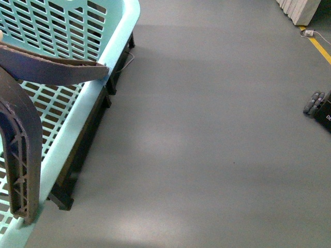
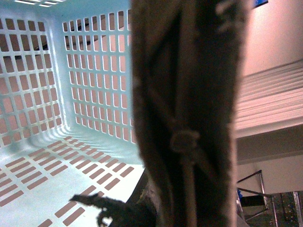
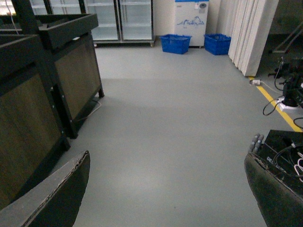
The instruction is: Pick mango and avocado into basket
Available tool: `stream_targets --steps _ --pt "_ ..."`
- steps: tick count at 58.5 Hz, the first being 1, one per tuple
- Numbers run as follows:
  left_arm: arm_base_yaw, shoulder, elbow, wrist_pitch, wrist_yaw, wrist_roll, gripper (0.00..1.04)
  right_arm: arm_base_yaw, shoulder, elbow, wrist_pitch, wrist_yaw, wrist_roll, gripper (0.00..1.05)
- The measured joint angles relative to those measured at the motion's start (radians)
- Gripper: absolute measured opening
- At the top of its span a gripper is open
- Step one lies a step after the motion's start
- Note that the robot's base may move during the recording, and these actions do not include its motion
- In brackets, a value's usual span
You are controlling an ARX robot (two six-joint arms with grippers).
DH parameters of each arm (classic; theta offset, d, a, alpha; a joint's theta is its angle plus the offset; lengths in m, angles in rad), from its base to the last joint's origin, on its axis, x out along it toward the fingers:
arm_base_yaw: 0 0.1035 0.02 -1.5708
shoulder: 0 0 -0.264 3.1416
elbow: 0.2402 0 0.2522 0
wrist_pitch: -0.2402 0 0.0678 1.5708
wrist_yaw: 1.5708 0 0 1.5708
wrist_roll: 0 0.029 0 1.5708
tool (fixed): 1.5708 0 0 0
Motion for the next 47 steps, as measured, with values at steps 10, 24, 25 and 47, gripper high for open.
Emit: stream_targets --steps 10,24,25,47 --pt "0.0 0.0 0.0 0.0 0.002 0.0 0.05 0.0 0.0 0.0 0.0 0.0 0.0 0.96" --pt "0.0 0.0 0.0 0.0 0.0 0.0 0.04 0.0 0.0 0.0 0.0 -0.001 0.0 0.96" --pt "0.0 0.0 0.0 0.0 0.0 0.0 0.04 0.0 0.0 0.0 0.0 0.0 0.0 0.96" --pt "0.0 0.0 0.0 0.0 0.0 0.001 0.04 0.0 0.0 0.0 0.0 0.0 0.0 0.96"
